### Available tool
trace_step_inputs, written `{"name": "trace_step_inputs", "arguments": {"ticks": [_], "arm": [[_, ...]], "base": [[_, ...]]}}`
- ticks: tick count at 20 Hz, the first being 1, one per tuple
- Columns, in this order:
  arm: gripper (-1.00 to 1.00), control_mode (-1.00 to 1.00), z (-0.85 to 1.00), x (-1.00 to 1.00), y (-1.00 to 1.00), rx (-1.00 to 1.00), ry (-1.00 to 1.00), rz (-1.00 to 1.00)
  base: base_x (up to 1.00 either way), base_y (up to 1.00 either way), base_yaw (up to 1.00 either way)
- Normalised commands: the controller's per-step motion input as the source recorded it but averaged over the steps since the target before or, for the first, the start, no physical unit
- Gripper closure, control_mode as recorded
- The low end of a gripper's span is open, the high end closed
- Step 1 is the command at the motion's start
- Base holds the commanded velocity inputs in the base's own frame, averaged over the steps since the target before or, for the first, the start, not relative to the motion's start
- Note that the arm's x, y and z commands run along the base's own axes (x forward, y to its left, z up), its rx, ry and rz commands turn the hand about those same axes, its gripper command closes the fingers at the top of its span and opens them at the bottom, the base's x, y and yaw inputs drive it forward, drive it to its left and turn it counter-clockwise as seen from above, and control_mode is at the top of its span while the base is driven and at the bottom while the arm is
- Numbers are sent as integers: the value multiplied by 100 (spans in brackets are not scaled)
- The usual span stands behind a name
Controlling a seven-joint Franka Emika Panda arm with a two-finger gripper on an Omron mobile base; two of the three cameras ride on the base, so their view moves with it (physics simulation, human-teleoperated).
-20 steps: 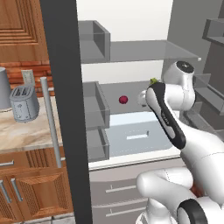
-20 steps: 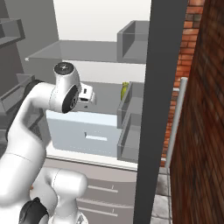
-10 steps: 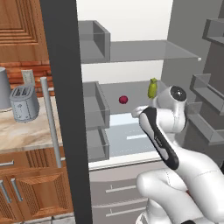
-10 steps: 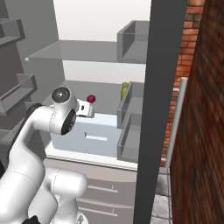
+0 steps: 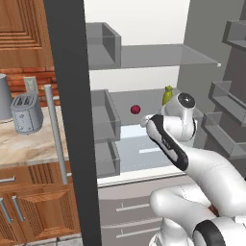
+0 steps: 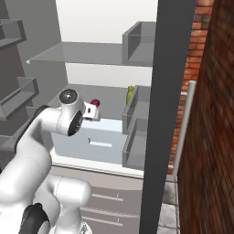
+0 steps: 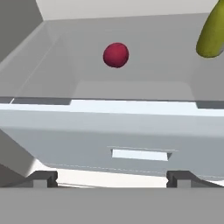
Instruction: Move the radish and lemonade from the second highest shelf to the top shelf to make space. Then, place the pitcher from the counter on the cleared second highest shelf.
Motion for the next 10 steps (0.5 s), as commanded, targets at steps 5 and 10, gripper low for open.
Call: {"name": "trace_step_inputs", "arguments": {"ticks": [5, 10], "arm": [[-100, -100, 0, 45, 0, 0, 7, 0], [-100, -100, 0, 52, 4, 0, 2, 0]], "base": [[0, 0, 0], [0, 0, 0]]}}
